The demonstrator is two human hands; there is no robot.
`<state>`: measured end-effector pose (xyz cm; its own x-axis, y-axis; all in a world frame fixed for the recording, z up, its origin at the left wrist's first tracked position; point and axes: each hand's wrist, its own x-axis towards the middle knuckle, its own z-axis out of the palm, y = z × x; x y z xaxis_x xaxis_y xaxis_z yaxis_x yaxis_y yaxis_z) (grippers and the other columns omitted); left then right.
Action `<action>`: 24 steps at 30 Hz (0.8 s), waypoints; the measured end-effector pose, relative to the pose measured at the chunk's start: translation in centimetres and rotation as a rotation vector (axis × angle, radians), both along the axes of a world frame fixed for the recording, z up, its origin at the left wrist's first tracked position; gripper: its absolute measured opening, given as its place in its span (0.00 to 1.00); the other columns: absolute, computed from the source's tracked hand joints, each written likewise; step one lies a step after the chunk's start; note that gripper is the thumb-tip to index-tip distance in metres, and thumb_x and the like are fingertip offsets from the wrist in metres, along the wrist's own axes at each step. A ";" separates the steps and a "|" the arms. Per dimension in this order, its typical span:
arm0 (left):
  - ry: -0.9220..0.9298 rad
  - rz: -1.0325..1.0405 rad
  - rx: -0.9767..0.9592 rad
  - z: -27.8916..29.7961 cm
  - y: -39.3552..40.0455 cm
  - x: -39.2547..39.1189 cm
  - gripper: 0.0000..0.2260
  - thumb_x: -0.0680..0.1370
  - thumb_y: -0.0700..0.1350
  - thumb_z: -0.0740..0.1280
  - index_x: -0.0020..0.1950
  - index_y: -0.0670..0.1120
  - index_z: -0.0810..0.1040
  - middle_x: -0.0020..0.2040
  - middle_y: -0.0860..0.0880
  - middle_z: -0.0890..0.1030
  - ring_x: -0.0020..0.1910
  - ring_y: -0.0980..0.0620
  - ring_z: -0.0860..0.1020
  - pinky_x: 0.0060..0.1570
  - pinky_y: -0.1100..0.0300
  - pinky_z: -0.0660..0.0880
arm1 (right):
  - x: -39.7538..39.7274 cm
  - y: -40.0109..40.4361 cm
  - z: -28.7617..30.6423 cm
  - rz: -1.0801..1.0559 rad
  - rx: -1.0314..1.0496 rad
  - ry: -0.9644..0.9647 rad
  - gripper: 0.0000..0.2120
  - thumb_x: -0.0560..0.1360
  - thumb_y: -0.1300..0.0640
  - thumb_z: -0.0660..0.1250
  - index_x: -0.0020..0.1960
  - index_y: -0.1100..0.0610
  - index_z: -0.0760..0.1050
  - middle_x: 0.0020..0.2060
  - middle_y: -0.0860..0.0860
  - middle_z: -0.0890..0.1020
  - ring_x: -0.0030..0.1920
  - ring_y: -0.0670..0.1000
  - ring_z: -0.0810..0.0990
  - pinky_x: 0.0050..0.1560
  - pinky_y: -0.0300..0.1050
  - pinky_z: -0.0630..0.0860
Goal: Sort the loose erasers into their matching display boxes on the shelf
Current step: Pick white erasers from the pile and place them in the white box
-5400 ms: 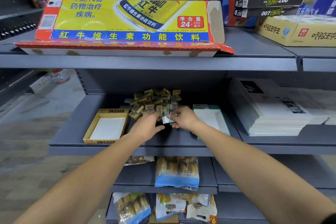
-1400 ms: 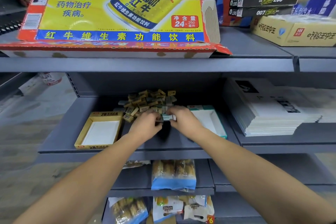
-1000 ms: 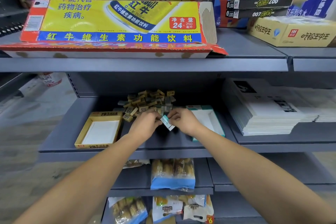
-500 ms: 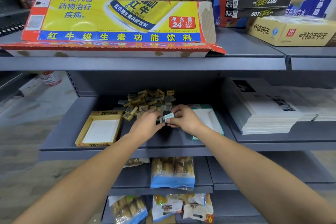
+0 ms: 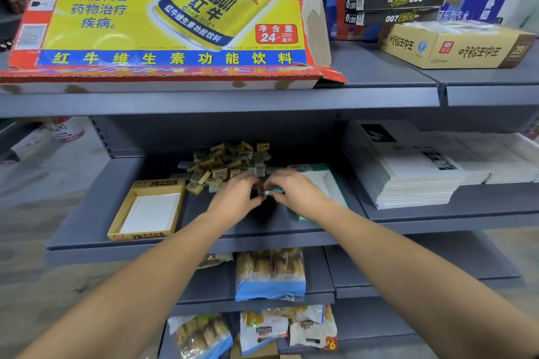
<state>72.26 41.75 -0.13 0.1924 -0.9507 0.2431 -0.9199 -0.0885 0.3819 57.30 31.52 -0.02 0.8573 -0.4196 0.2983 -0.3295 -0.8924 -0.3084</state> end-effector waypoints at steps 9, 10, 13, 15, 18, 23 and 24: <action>-0.012 -0.002 0.099 -1.3 -2.8 -2.6 0.13 0.78 0.47 0.64 0.61 0.45 0.76 0.60 0.45 0.75 0.57 0.45 0.75 0.52 0.54 0.74 | -7.4 -3.7 0.7 -0.197 0.016 0.122 0.10 0.76 0.61 0.67 0.57 0.59 0.81 0.56 0.53 0.82 0.58 0.53 0.78 0.61 0.45 0.72; -0.013 -0.007 0.102 -1.4 -2.9 -2.9 0.12 0.78 0.46 0.64 0.60 0.45 0.77 0.58 0.45 0.76 0.55 0.45 0.76 0.52 0.53 0.74 | -8.2 -4.1 0.5 -0.222 0.030 0.148 0.10 0.76 0.61 0.68 0.57 0.59 0.81 0.56 0.53 0.82 0.58 0.54 0.78 0.61 0.46 0.72; -0.010 -0.018 0.105 -1.6 -3.3 -3.5 0.10 0.78 0.46 0.64 0.58 0.45 0.78 0.55 0.46 0.76 0.53 0.45 0.76 0.51 0.52 0.74 | -9.6 -4.7 -0.1 -0.277 0.054 0.221 0.10 0.76 0.61 0.67 0.56 0.58 0.82 0.56 0.53 0.82 0.58 0.54 0.78 0.62 0.48 0.73; -0.004 -0.022 0.099 -1.7 -3.4 -3.8 0.10 0.78 0.46 0.63 0.57 0.45 0.78 0.55 0.47 0.75 0.52 0.45 0.76 0.50 0.52 0.75 | -9.9 -5.0 -0.3 -0.297 0.065 0.256 0.11 0.76 0.62 0.66 0.56 0.58 0.82 0.56 0.53 0.82 0.58 0.53 0.78 0.61 0.47 0.73; 0.001 -0.017 0.098 -1.8 -3.5 -3.8 0.10 0.78 0.46 0.64 0.58 0.45 0.78 0.55 0.47 0.75 0.53 0.45 0.76 0.50 0.52 0.74 | -9.6 -5.1 -0.5 -0.303 0.071 0.294 0.11 0.76 0.62 0.65 0.56 0.58 0.82 0.56 0.53 0.82 0.57 0.53 0.79 0.60 0.47 0.74; -0.003 -0.010 0.089 -1.8 -3.3 -3.4 0.10 0.78 0.45 0.64 0.57 0.44 0.78 0.54 0.46 0.76 0.51 0.45 0.76 0.50 0.52 0.75 | -8.9 -5.3 -1.1 -0.313 0.092 0.339 0.12 0.74 0.64 0.63 0.53 0.56 0.83 0.54 0.54 0.82 0.53 0.54 0.80 0.56 0.50 0.77; -0.003 -0.007 0.088 -1.9 -3.3 -3.3 0.10 0.78 0.44 0.64 0.57 0.44 0.78 0.54 0.46 0.76 0.51 0.45 0.76 0.50 0.51 0.75 | -8.9 -5.4 -1.2 -0.317 0.095 0.345 0.13 0.74 0.65 0.63 0.52 0.56 0.83 0.54 0.54 0.82 0.52 0.55 0.80 0.55 0.50 0.77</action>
